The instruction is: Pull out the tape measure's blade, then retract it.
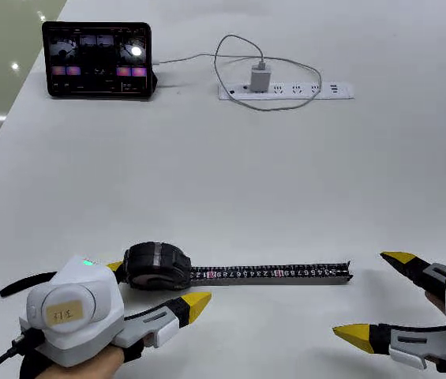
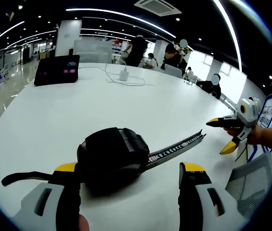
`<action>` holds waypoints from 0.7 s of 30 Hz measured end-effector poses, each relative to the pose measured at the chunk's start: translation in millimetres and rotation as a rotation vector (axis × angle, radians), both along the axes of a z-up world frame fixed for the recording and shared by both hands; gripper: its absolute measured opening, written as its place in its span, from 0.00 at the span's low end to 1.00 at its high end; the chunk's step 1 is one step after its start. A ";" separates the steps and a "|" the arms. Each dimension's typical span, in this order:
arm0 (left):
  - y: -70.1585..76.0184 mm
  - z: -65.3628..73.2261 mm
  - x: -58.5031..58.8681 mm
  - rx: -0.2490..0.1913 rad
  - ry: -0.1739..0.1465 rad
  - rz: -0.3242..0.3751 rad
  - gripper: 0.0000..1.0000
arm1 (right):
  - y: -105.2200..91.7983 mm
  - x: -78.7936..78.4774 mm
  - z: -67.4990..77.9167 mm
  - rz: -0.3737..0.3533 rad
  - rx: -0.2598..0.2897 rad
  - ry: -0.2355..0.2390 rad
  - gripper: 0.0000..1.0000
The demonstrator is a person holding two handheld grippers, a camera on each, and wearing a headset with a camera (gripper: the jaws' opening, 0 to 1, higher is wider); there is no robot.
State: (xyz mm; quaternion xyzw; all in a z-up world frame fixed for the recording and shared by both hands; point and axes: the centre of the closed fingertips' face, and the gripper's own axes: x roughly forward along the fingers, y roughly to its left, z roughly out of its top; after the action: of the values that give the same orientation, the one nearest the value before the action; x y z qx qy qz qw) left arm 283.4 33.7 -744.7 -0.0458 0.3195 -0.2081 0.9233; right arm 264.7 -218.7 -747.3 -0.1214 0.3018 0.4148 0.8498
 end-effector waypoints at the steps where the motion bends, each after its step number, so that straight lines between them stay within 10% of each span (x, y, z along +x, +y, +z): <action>1: 0.0 0.8 0.4 -0.017 0.001 0.017 0.81 | 0.0 0.1 -0.1 0.001 -0.001 0.000 0.83; 21: 1.6 2.8 12.0 -0.067 -0.021 0.143 0.79 | -1.4 4.0 -3.2 0.011 -0.015 0.002 0.82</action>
State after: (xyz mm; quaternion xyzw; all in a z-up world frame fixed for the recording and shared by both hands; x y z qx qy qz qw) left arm 295.5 35.3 -742.0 -0.0971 0.2987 -0.1527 0.9370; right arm 268.7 -220.0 -750.6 -0.1290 0.3051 0.4172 0.8463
